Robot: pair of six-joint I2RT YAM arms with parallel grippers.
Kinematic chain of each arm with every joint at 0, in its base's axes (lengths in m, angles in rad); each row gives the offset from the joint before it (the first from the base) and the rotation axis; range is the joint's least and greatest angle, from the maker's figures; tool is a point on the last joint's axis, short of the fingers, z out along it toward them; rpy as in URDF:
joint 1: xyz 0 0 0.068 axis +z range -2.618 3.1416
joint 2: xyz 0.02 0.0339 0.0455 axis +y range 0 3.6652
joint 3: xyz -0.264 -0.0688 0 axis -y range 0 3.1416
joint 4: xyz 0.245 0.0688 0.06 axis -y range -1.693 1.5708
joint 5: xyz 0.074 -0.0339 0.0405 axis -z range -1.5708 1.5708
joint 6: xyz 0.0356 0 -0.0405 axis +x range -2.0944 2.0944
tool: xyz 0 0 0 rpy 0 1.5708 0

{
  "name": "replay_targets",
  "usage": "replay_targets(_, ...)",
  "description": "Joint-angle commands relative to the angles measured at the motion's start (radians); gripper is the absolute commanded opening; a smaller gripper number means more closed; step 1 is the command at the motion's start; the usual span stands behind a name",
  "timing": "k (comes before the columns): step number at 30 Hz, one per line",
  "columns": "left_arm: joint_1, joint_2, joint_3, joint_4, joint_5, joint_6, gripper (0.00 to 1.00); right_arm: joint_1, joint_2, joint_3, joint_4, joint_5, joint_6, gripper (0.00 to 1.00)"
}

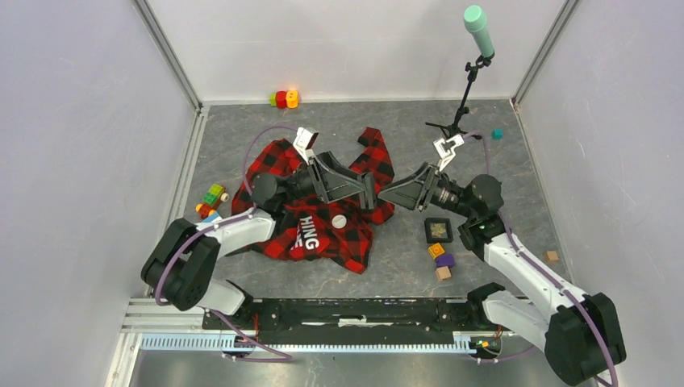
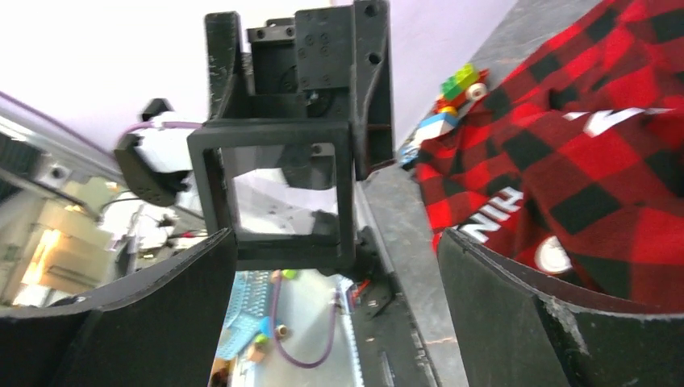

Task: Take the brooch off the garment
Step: Open the brooch box.

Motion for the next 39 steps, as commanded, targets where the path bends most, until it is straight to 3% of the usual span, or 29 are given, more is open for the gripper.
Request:
replay_targets(1, 0.005, -0.079, 0.0, -0.202, -0.019, 0.12, 0.61, -0.001, -0.071, 0.176, -0.468, 0.103, -0.409, 0.98)
replay_targets(3, 0.004, -0.13, 0.015, -0.4, -0.044, 0.231, 0.61, 0.004, -0.09, 0.223, -0.58, 0.164, -0.515, 0.98)
replay_targets(6, -0.002, -0.189, 0.066, -0.714, -0.097, 0.406, 0.62, 0.014, -0.101, 0.23, -0.591, 0.17, -0.547, 0.98)
replay_targets(11, -0.004, -0.229, 0.103, -0.884, -0.152, 0.495, 0.62, 0.059, -0.096, 0.248, -0.648, 0.22, -0.614, 0.98)
replay_targets(16, -0.005, -0.231, 0.104, -0.859, -0.134, 0.486, 0.62, 0.087, -0.082, 0.271, -0.727, 0.283, -0.674, 0.98)
replay_targets(22, -0.002, -0.219, 0.077, -0.775, -0.106, 0.441, 0.63, 0.088, -0.134, 0.259, -0.772, 0.39, -0.706, 0.89)
replay_targets(34, 0.001, -0.218, 0.069, -0.74, -0.118, 0.42, 0.63, 0.087, -0.124, 0.267, -0.854, 0.347, -0.717, 0.47)
replay_targets(39, 0.004, -0.205, 0.063, -0.696, -0.105, 0.391, 0.63, 0.087, -0.122, 0.256, -0.851, 0.314, -0.712, 0.4)
